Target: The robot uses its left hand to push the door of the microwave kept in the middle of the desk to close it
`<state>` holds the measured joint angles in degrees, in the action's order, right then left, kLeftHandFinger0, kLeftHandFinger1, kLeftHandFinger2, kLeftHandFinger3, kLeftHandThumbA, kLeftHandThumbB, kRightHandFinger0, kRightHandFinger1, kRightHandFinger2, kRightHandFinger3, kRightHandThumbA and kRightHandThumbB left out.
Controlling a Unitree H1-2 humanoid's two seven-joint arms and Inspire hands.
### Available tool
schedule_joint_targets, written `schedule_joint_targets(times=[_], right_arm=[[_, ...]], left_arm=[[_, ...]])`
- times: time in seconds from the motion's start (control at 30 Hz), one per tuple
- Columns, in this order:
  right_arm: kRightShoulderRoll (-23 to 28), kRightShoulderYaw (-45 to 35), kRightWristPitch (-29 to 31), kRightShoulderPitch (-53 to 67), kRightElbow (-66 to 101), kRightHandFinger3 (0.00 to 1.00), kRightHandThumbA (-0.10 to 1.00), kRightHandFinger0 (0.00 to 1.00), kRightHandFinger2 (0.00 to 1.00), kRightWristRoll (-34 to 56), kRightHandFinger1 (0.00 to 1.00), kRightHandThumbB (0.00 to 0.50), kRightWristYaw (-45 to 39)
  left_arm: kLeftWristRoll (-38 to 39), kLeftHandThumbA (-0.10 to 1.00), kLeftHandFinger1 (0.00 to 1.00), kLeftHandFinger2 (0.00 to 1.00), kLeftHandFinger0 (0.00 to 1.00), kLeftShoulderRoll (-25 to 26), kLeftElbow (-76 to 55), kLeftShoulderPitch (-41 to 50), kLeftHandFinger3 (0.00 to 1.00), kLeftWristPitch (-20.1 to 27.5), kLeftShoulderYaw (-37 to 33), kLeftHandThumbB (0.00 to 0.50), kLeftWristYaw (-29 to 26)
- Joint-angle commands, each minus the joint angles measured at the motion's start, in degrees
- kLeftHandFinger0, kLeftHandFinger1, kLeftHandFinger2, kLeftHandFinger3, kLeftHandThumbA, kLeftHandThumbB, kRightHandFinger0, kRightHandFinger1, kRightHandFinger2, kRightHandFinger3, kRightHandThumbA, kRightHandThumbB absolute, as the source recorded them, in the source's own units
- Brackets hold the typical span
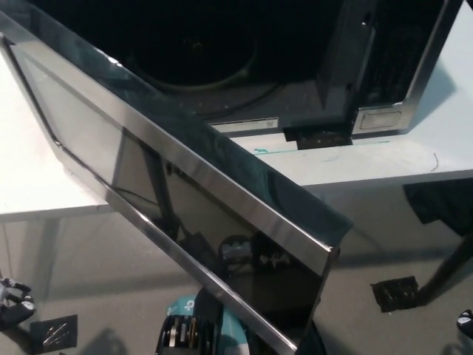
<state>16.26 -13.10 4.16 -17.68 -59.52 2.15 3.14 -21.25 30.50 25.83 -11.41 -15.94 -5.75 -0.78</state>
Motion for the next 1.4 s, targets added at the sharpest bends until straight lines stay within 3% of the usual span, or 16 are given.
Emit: schedule_joint_targets(times=[0.0,0.13,0.23,0.27,0.33,0.43,0.6,0.97,1.07,1.27,1.3,1.37], right_arm=[[1.3,-0.8,2.2,-1.1,0.1,0.99,0.06,0.8,0.99,1.4,0.92,0.0,1.2],[1.5,-0.6,2.1,-1.1,0.2,0.99,0.06,0.8,0.99,1.5,0.92,0.0,1.1],[1.5,-0.5,2.1,-1.1,0.2,0.99,0.06,0.8,0.99,1.5,0.92,0.0,1.2],[1.5,-0.5,2.1,-1.1,0.2,0.99,0.06,0.8,0.99,1.6,0.92,0.0,1.2],[1.5,-0.4,2.1,-1.1,0.2,0.99,0.06,0.8,0.99,1.6,0.92,0.0,1.2],[1.4,-0.4,2.2,-1.2,-0.1,0.99,0.06,0.8,0.99,1.6,0.92,0.0,1.2],[1.6,-0.4,2.0,-0.8,0.2,0.99,0.06,0.8,0.99,1.6,0.92,0.0,1.2],[1.8,-0.1,1.6,-0.1,1.0,0.99,0.06,0.8,0.99,1.3,0.92,0.0,1.2],[1.8,-0.1,1.6,0.1,1.0,0.99,0.06,0.8,0.99,1.3,0.92,0.0,1.2],[1.7,0.0,1.3,0.8,1.3,0.99,0.06,0.8,0.99,1.2,0.92,0.0,1.3],[1.7,0.0,1.3,0.9,1.4,0.99,0.06,0.8,0.99,1.1,0.92,0.0,1.3],[1.8,0.1,1.1,1.1,1.7,0.99,0.06,0.8,0.99,1.1,0.92,0.0,1.3]], left_arm=[[1.0,0.18,0.52,0.6,0.4,0.5,-3.5,-0.4,0.69,-2.0,1.1,0.337,1.8],[-0.3,0.11,0.53,0.62,0.41,0.7,-6.4,0.4,0.71,-2.3,0.2,0.308,2.3],[-1.5,-0.1,0.52,0.6,0.41,0.6,-16.1,1.7,0.68,-5.4,0.7,0.322,2.7],[-1.8,-0.1,0.52,0.6,0.41,0.7,-17.2,1.9,0.68,-6.0,0.6,0.324,2.9],[-3.2,-0.1,0.49,0.56,0.39,0.8,-22.9,1.9,0.63,-8.1,0.7,0.386,3.2],[-6.1,-0.1,0.46,0.53,0.37,0.8,-29.1,1.7,0.59,-11.0,0.9,0.432,4.7],[-14.6,-0.1,0.43,0.48,0.35,-1.5,-40.8,2.4,0.54,-11.0,5.3,0.498,13.1],[-25.8,-0.1,0.33,0.37,0.28,-6.0,-61.2,0.6,0.41,-11.0,9.3,0.5,29.0],[-25.9,-0.1,0.2,0.22,0.15,-6.3,-67.0,-0.5,0.25,-11.0,7.6,0.5,27.1],[-25.6,-0.1,0.06,0.08,0.02,-5.4,-75.3,-3.2,0.1,-9.8,5.2,0.5,29.7],[-23.4,-0.1,0.0,0.01,0.0,-5.7,-77.3,-4.7,0.03,-8.1,4.6,0.5,29.3],[-23.0,-0.1,0.0,0.0,0.0,-6.0,-78.9,-6.0,0.0,-7.6,3.7,0.5,30.7]])
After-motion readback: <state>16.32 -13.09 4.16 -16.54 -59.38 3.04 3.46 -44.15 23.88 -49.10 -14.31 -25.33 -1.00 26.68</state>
